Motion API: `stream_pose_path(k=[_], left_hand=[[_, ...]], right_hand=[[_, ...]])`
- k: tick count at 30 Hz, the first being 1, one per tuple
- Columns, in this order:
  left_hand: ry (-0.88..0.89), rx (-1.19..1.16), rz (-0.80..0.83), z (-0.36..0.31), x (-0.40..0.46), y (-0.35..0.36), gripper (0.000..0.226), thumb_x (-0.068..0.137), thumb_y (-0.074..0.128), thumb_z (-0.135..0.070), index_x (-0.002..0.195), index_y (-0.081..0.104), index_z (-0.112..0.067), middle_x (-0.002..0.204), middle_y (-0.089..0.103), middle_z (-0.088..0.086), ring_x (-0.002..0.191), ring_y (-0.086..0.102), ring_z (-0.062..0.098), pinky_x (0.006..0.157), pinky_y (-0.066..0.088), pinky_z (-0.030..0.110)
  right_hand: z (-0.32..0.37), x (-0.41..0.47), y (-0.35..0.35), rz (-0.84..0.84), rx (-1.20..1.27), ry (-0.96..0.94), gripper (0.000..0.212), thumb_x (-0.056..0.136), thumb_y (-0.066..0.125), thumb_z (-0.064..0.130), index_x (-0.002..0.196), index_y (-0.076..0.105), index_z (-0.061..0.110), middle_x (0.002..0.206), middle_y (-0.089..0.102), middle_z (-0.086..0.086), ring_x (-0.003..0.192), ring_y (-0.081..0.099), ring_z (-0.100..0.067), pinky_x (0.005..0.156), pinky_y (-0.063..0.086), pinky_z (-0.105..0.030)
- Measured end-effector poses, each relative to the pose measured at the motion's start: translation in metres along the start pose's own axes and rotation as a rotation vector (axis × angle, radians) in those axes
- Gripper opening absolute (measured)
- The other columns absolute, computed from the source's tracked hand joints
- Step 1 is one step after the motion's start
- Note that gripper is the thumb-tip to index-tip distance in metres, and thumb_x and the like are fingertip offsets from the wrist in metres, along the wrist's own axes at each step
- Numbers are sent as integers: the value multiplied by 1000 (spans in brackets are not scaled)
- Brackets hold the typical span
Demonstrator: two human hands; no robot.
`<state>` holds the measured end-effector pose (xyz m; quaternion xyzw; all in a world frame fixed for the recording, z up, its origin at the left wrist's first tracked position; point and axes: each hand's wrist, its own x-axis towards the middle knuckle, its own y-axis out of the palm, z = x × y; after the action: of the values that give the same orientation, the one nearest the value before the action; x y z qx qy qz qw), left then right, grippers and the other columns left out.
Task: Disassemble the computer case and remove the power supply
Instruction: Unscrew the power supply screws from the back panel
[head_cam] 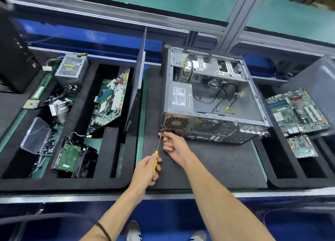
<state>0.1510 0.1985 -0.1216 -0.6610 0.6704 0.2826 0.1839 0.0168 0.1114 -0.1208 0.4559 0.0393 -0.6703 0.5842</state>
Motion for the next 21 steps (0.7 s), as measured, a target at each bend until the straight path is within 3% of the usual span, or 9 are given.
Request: stream_pose_path(k=[3,7,10,16,18,21], left_hand=[[-70,-46,43,-3,1,3,39,104,46,-43,102,66,-9,59,49,-2,43,31,8,38,17,18],[8,6,-24,-4,1,4,26,98,61,-36,95,51,-12,58,48,-4,43,29,10,39,16,19],[27,-13,-70,-3,4,-1,25,99,61,-30,98,59,-6,60,57,-1,42,35,10,36,20,19],[-245,-321,195,-20,8,-12,44,106,40,-41,102,61,-2,52,33,-2,35,23,7,29,15,16],[-186,-163,136,-25,9,-11,37,102,50,-45,93,52,-9,53,31,-2,35,22,8,31,15,15],[98,266,-73,-19,6,-12,35,94,64,-40,88,40,-15,61,44,2,43,32,13,42,26,24]], right_hand=[[-1,2,-1,-4,-17,-10,14,101,54,5,102,62,-7,57,55,2,39,26,-2,34,21,-15],[0,3,-2,8,-21,-9,13,101,53,5,106,59,-6,57,59,3,39,26,-2,34,21,-15],[-1,3,-2,8,-22,-12,12,101,54,4,102,61,-6,57,58,3,40,27,-2,35,20,-14],[-2,7,-3,0,-43,-11,13,100,57,5,96,66,-4,56,53,4,40,27,-2,36,18,-14],[-2,7,-3,-2,-42,-15,13,100,57,5,98,66,-4,56,53,4,40,27,-2,37,18,-15],[-2,7,-4,-2,-48,-22,13,100,57,6,100,66,-4,56,57,5,41,28,-3,37,19,-14]])
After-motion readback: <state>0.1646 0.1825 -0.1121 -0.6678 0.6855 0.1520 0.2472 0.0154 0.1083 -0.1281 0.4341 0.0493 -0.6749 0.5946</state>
